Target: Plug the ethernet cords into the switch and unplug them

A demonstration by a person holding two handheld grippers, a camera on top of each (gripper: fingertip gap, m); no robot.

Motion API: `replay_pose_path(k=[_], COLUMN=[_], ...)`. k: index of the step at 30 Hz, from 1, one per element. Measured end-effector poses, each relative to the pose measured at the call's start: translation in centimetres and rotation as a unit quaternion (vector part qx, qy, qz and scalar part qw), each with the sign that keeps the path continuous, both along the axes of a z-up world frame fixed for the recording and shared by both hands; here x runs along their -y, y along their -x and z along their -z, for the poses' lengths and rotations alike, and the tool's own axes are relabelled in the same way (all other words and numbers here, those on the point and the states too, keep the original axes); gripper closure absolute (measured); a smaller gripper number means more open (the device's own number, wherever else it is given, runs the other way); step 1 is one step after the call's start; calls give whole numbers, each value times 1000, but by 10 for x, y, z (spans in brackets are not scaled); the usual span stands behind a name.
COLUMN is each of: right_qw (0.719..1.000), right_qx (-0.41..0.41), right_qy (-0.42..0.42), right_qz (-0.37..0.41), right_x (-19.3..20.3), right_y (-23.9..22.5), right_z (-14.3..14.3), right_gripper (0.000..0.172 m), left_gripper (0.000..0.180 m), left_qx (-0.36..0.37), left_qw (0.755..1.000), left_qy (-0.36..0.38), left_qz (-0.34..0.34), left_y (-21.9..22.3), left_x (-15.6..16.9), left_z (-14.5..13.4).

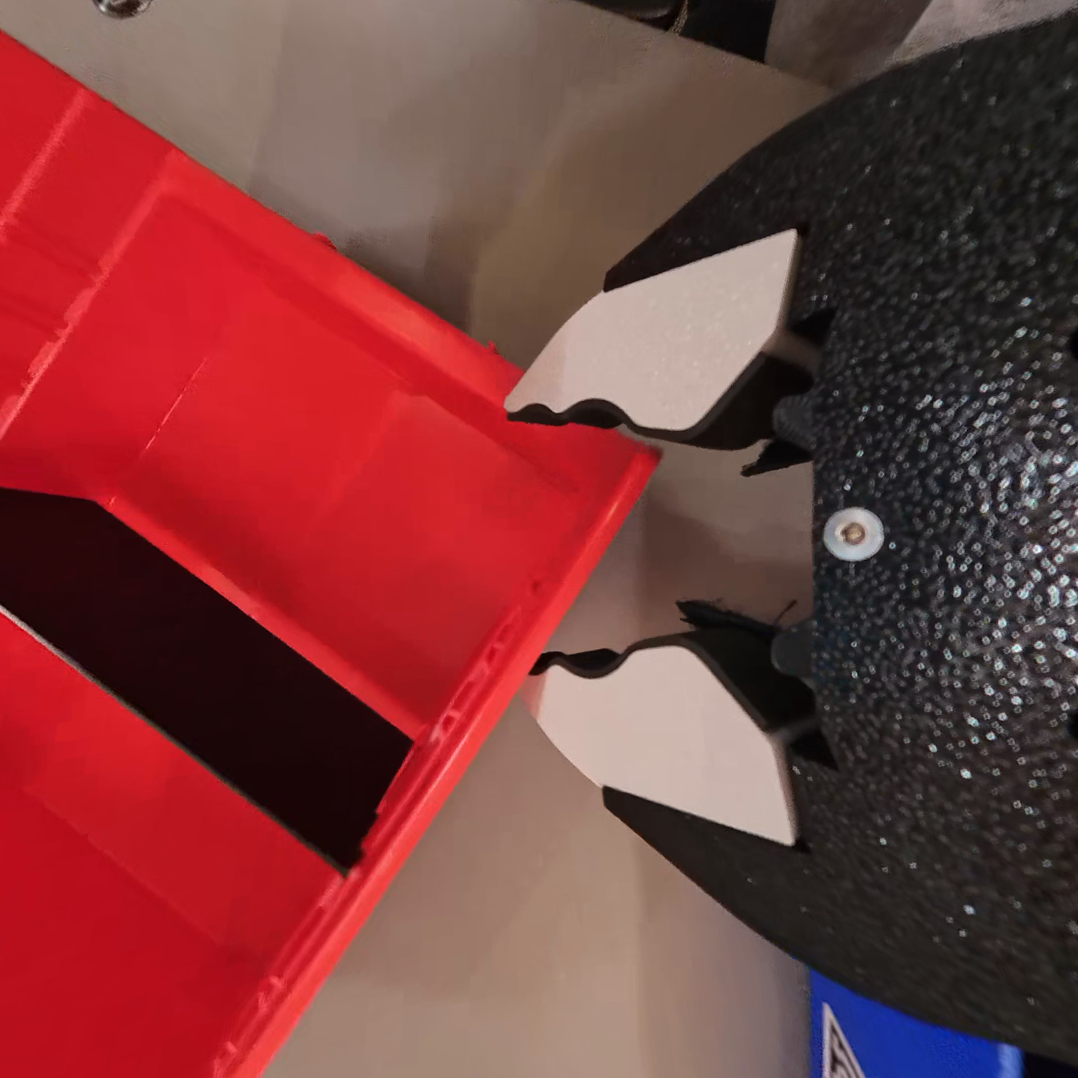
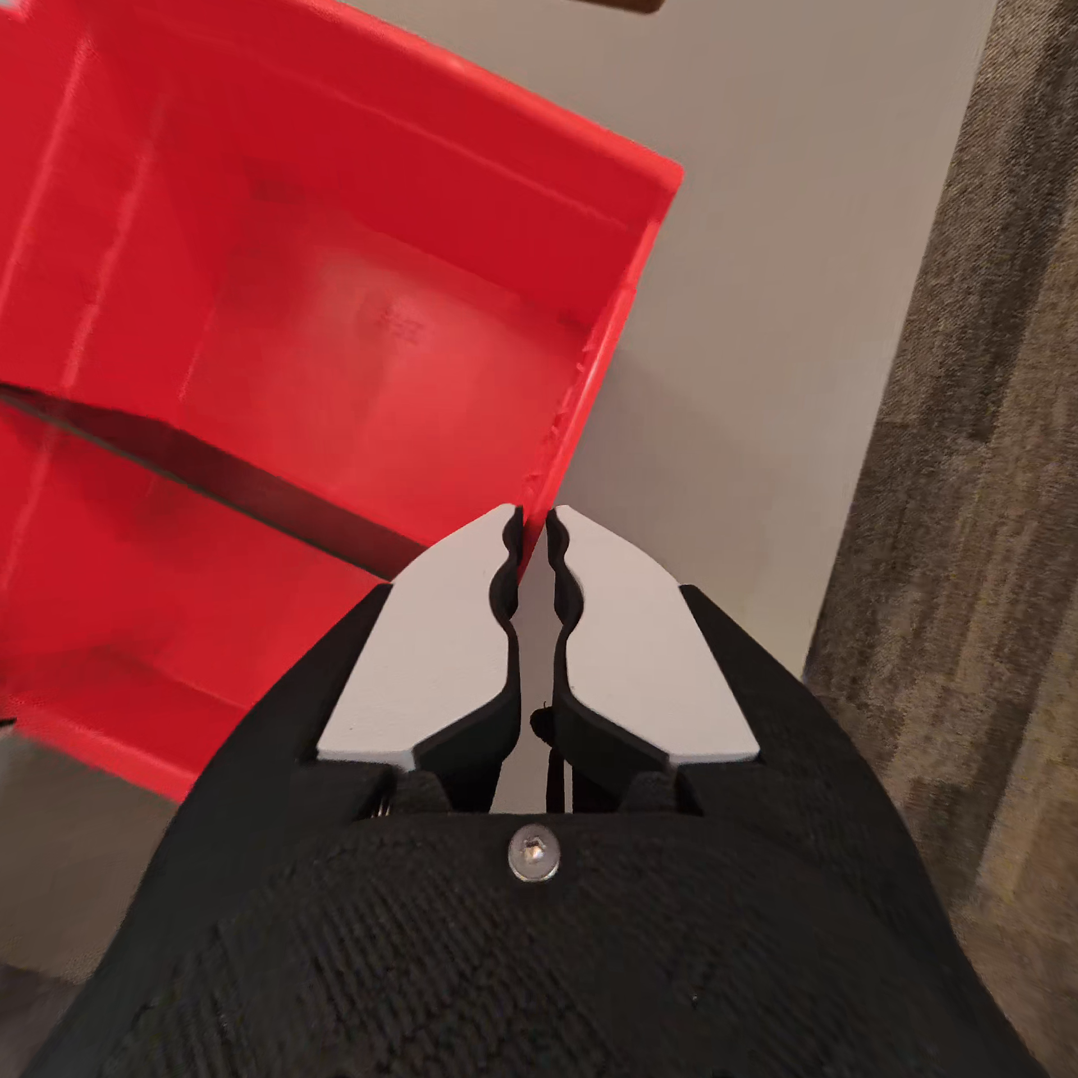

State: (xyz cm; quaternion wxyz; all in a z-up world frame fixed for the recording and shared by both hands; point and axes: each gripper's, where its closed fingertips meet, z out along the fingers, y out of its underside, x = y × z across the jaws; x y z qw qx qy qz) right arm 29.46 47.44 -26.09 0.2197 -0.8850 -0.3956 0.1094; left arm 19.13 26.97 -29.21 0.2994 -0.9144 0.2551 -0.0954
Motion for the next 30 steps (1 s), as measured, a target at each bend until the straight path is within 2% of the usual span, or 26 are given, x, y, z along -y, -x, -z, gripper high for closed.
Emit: replay_pose_path(k=[1, 2, 6, 10, 12, 14, 15, 17, 19, 20, 22, 25, 27, 30], right_qw=[1000, 999, 991, 980, 967, 950, 946, 945, 939, 936, 933, 925, 928, 939], right_qx=[15, 30, 88, 120, 128, 90, 44, -72, -174, -200, -207, -196, -166, -147], right_qy=[-15, -32, -98, -159, -221, -298, -319, -309, -249, -215, -162, -93, -70, -28], right_qz=[-1, -1, 15, 19, 10, -8, -26, -83, -162, -197, -243, -313, -326, -310], right_x=[-7, -14, -47, -75, -82, -74, -58, -7, 63, 97, 152, 219, 235, 239], right_y=[3, 6, 13, 20, 24, 40, 56, 98, 143, 161, 191, 232, 250, 265], right_z=[0, 0, 0, -3, -21, -60, -80, -110, -125, -126, -115, -80, -52, -15], right_gripper=[166, 167, 166, 164, 160, 149, 147, 142, 139, 138, 137, 133, 128, 128], left_gripper=[104, 96, 97, 97, 97, 99, 100, 100, 101, 102, 101, 104, 103, 103], left_qx=[0, 9, -18, -22, -16, 18, 38, 68, 67, 55, 23, -19, -15, -19], left_qw=[1000, 1000, 999, 997, 993, 986, 982, 972, 961, 956, 944, 920, 912, 903], left_qy=[1, 6, -30, -74, -114, -164, -186, -223, -259, -274, -293, -310, -300, -292], left_qz=[-1, 3, -12, 1, 4, -5, -13, -32, -69, -93, -150, -241, -279, -314], left_y=[-2, -6, -5, -3, 5, 18, 30, 59, 101, 127, 181, 262, 299, 341], left_x=[-5, -8, -30, -22, -12, 2, 10, 31, 52, 63, 85, 117, 136, 158], left_z=[2, 4, 0, -21, -43, -74, -90, -120, -144, -153, -163, -167, -162, -155])
